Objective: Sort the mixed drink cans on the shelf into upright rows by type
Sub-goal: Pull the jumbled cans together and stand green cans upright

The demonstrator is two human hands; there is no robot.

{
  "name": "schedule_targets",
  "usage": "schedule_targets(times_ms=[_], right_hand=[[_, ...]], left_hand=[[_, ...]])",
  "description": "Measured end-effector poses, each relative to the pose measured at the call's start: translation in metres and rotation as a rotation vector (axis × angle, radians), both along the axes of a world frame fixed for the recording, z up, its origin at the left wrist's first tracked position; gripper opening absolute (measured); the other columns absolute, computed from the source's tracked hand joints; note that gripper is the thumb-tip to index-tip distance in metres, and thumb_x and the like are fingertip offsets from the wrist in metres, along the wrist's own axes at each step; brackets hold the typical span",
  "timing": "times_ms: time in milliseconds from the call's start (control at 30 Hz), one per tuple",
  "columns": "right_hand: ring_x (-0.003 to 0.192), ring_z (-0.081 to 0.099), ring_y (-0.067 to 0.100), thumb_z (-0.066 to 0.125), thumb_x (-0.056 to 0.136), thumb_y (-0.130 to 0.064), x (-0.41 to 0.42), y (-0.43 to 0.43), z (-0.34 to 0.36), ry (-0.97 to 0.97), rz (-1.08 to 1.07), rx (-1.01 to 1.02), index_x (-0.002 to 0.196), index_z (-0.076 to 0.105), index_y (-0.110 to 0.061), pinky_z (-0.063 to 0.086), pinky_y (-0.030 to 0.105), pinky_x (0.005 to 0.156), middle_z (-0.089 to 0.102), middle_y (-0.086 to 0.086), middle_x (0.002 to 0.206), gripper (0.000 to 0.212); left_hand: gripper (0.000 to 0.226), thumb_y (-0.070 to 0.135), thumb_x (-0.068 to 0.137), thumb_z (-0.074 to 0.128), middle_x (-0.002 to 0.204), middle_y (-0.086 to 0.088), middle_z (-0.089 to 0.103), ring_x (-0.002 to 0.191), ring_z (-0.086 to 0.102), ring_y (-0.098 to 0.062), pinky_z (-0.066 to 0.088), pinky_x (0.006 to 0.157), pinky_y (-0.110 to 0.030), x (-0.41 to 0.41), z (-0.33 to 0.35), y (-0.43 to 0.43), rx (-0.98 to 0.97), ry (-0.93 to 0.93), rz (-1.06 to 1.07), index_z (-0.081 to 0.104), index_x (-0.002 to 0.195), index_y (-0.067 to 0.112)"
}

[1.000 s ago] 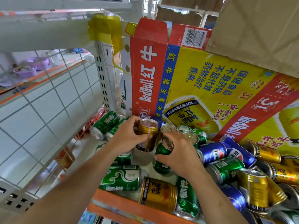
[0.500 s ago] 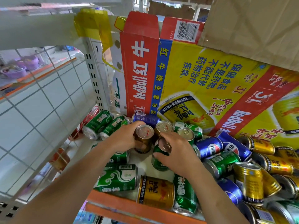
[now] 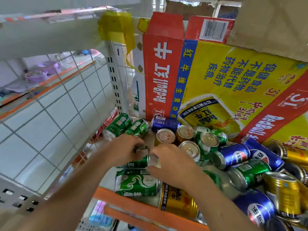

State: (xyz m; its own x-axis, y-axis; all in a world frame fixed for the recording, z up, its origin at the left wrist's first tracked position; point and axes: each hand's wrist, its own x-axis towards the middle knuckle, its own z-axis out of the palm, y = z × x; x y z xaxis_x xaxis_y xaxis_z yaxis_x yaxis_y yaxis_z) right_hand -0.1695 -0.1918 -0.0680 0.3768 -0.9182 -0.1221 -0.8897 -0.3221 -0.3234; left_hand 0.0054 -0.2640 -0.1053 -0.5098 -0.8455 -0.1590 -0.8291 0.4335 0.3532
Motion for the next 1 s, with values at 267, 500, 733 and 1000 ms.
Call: schedule_targets(times_ms=[267,500,733,1000], right_hand=[[0.122,0.049,0.026,0.082,0.072,-0.04,0.011,0.003,-0.035,0.104,0.044,0.369,0.14,0.04,-0.015,0.048,0.041,0.096,0.044,0.005,0.14,0.084],[0.098,0.048,0.01,0.084,0.065,-0.037,0.001,0.006,-0.025,-0.179,-0.046,0.25,0.12,0.057,-0.024,0.047,0.026,0.078,0.052,-0.007,0.112,0.063],[0.1,0.054,0.005,0.086,0.057,-0.039,0.002,0.009,-0.026,-0.447,-0.165,0.081,0.116,0.052,-0.036,0.051,0.031,0.086,0.054,-0.017,0.112,0.068],[0.097,0.055,-0.001,0.087,0.06,-0.036,-0.001,0.013,-0.035,-0.566,-0.282,-0.084,0.104,0.056,-0.04,0.048,0.02,0.079,0.057,-0.021,0.105,0.054]], left_hand=[[0.065,0.045,0.08,0.069,0.13,0.002,0.054,0.115,0.052,-0.019,0.047,0.083,-0.034,-0.005,-0.005,0.01,-0.072,-0.247,0.012,0.045,0.138,0.028],[0.017,0.032,0.08,0.064,0.096,0.0,0.062,0.089,0.062,-0.021,0.05,0.068,-0.032,-0.01,-0.004,0.004,-0.123,-0.205,-0.043,0.058,0.095,0.026],[0.058,0.031,0.071,0.083,0.108,0.01,0.064,0.096,0.06,-0.008,0.048,0.084,-0.026,0.005,-0.002,0.006,-0.014,0.338,0.103,0.058,0.122,0.02],[0.069,0.041,0.063,0.086,0.115,0.018,0.06,0.107,0.055,-0.004,0.045,0.092,-0.032,0.022,-0.018,0.019,0.04,0.548,0.334,0.051,0.121,0.031]])
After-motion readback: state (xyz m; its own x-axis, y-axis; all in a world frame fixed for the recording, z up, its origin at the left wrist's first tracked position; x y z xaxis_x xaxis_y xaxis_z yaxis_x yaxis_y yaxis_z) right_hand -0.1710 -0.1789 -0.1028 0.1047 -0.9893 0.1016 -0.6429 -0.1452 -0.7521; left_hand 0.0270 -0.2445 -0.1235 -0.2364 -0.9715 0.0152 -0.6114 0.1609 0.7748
